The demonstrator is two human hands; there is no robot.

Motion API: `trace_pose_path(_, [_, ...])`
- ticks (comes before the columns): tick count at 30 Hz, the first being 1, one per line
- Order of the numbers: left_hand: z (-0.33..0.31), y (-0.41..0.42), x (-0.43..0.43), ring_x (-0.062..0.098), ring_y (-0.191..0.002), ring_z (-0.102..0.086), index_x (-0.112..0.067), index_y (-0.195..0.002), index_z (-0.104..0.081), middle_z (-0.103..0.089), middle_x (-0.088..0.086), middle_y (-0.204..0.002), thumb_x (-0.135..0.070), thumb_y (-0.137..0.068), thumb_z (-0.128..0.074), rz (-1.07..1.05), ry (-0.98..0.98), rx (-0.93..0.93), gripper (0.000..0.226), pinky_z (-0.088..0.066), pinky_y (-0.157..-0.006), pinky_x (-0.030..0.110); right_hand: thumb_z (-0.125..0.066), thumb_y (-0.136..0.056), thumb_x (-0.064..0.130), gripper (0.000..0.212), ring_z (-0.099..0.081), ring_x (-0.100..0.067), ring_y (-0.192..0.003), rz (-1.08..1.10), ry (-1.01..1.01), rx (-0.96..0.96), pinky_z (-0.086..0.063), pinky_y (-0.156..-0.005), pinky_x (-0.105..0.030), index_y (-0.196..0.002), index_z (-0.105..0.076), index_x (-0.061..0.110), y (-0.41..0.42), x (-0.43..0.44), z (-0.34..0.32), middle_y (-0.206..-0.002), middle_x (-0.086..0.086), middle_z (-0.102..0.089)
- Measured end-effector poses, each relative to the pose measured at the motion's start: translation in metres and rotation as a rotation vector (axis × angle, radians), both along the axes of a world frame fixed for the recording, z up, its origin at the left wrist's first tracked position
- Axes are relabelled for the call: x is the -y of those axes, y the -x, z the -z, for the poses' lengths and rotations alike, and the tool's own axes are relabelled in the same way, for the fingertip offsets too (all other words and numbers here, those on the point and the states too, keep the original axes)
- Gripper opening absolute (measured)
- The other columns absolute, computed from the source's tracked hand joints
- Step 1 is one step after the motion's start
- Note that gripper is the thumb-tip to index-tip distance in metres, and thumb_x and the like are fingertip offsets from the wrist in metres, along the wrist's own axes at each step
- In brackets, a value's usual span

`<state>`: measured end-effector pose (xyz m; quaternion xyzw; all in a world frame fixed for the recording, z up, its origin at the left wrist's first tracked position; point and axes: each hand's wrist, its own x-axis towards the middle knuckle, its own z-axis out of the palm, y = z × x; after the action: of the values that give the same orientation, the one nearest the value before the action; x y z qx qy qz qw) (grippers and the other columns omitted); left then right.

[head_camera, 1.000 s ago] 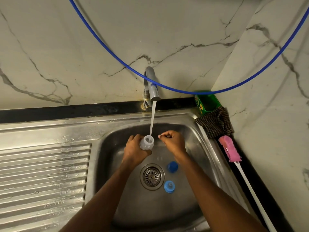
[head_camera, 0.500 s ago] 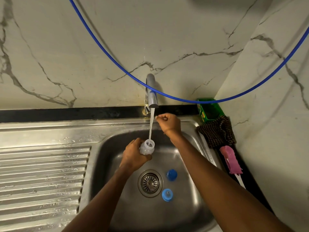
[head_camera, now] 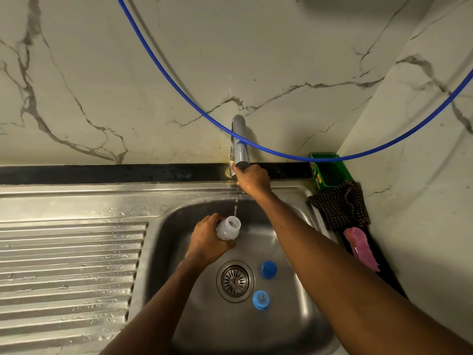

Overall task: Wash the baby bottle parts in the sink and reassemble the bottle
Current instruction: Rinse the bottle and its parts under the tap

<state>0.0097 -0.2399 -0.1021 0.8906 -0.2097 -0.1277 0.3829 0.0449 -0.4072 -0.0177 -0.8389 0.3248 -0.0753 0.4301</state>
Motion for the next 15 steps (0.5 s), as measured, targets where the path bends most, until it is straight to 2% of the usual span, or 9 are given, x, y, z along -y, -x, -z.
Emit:
trace_pose_path(4, [-0.001,0.003,-0.006,0.012,-0.095,-0.059,-0.026,-0.112,-0.059,-0.061,-0.006,-0.107,-0.031,-0.055,-0.089,-0.017,0.009,-0.001,0.064,-0.052,-0.080,0.029,-0.049,-0.090,0.056,0.061,-0.063,-0.027,-0.077,0.000,-0.125,0.044,-0.053,-0.074,-0.037,-0.093,-0.066,-0.002,0.026,-0.005,0.004,-0.084,-0.015,-0.068])
trace_pose_path(7, [-0.007,0.007,-0.013,0.013,-0.095,-0.059,-0.026,-0.113,-0.059,-0.057,-0.006,-0.106,-0.030,-0.056,-0.090,-0.011,-0.015,-0.017,0.065,-0.053,-0.081,0.031,-0.053,-0.093,0.044,0.042,-0.066,-0.028,-0.087,0.054,-0.116,0.063,-0.052,-0.080,-0.040,-0.096,-0.067,0.004,0.062,-0.012,0.027,-0.092,-0.013,-0.070])
trace_pose_path(10, [-0.013,0.015,-0.020,0.015,-0.097,-0.055,-0.026,-0.115,-0.060,-0.051,-0.007,-0.105,-0.034,-0.056,-0.089,0.027,-0.063,0.003,0.067,-0.051,-0.083,0.031,-0.061,-0.089,0.026,0.019,-0.067,-0.023,-0.092,0.125,-0.162,0.033,-0.050,-0.080,-0.030,-0.098,-0.070,0.012,0.107,-0.022,0.050,-0.097,-0.007,-0.072])
trace_pose_path(15, [-0.017,0.033,-0.031,0.021,-0.109,-0.049,-0.025,-0.122,-0.060,-0.050,-0.002,-0.111,-0.037,-0.057,-0.087,0.128,-0.151,0.066,0.071,-0.046,-0.088,0.031,-0.063,-0.085,0.020,0.011,-0.066,-0.020,-0.088,0.205,-0.079,-0.041,-0.048,-0.076,-0.027,-0.089,-0.072,0.016,0.173,-0.038,0.068,-0.092,-0.004,-0.073])
